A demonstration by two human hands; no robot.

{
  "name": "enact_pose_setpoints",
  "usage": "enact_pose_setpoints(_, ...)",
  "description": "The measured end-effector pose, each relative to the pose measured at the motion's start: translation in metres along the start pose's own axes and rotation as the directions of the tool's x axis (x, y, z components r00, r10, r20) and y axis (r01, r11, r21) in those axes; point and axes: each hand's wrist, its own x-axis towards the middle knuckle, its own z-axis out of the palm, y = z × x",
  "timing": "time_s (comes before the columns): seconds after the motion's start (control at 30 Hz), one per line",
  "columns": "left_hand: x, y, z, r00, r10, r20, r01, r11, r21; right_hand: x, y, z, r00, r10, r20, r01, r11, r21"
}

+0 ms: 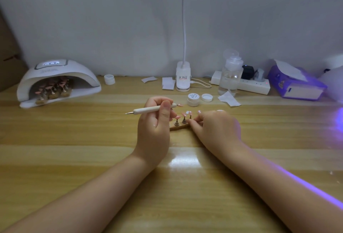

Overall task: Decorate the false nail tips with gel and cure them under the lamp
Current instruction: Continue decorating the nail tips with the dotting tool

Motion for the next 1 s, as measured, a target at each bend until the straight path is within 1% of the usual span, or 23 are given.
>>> enact_pose_setpoints(0.1,0.0,0.0,0.0,1.0,-0.002,0.0,0.002,1.0,-0.004,-0.003,0.002,-0.014,0.996,-0.007,-0.084,0.01,0.999,0.034)
enact_pose_setpoints(0.17,0.0,0.0,-0.001,1.0,-0.001,0.0,0.001,1.0,-0.002,0.003,0.013,-0.028,0.986,0.018,-0.163,-0.003,0.996,0.089)
enact_pose_setpoints(0.2,0.0,-0.001,-0.001,1.0,-0.003,0.001,0.003,1.0,-0.003,0.007,0.022,-0.034,0.984,0.029,-0.174,-0.009,0.994,0.113)
enact_pose_setpoints(0.23,0.0,-0.001,-0.002,1.0,-0.006,0.001,0.006,1.0,-0.004,0.012,0.032,-0.039,0.988,0.038,-0.152,-0.018,0.991,0.131)
enact_pose_setpoints(0.3,0.0,0.0,-0.003,1.0,-0.008,0.005,0.008,1.0,0.004,0.02,0.055,-0.043,0.995,0.095,-0.02,-0.091,0.988,0.125)
enact_pose_setpoints(0.37,-0.001,0.0,-0.003,1.0,-0.009,0.007,0.009,1.0,0.015,0.02,0.072,-0.04,0.977,0.185,0.109,-0.193,0.978,0.073)
enact_pose_setpoints(0.4,-0.001,0.0,-0.003,1.0,-0.013,0.007,0.013,1.0,0.016,0.02,0.077,-0.036,0.966,0.208,0.151,-0.218,0.974,0.057)
enact_pose_setpoints(0.47,-0.001,0.0,-0.003,1.0,-0.02,0.006,0.02,1.0,0.015,0.018,0.083,-0.027,0.954,0.211,0.214,-0.228,0.972,0.06)
enact_pose_setpoints(0.53,-0.001,0.001,-0.003,1.0,-0.023,0.009,0.023,1.0,0.021,0.017,0.083,-0.02,0.95,0.188,0.248,-0.208,0.977,0.056)
enact_pose_setpoints(0.63,-0.002,0.002,-0.003,1.0,-0.027,0.015,0.027,0.999,0.022,0.016,0.08,-0.014,0.965,0.161,0.209,-0.176,0.983,0.058)
enact_pose_setpoints(0.7,-0.002,0.003,-0.003,0.999,-0.031,0.017,0.03,0.999,0.024,0.016,0.08,-0.012,0.973,0.156,0.169,-0.175,0.979,0.107)
enact_pose_setpoints(0.8,-0.002,0.004,-0.004,0.999,-0.035,0.021,0.035,0.999,0.021,0.014,0.08,-0.012,0.978,0.148,0.147,-0.173,0.97,0.172)
enact_pose_setpoints(0.87,-0.002,0.006,-0.004,0.999,-0.03,0.032,0.029,0.999,0.019,0.014,0.077,-0.017,0.98,0.165,0.115,-0.193,0.931,0.309)
enact_pose_setpoints(0.93,-0.003,0.01,-0.003,0.999,-0.017,0.043,0.017,1.0,0.015,0.015,0.07,-0.027,0.98,0.182,0.078,-0.198,0.859,0.473)
enact_pose_setpoints(0.97,-0.002,0.012,-0.003,0.999,-0.01,0.048,0.01,1.0,0.011,0.016,0.066,-0.032,0.983,0.172,0.057,-0.177,0.846,0.503)
enact_pose_setpoints(1.0,-0.001,0.014,-0.003,0.999,-0.003,0.053,0.003,1.0,0.008,0.016,0.061,-0.036,0.988,0.147,0.034,-0.145,0.856,0.496)
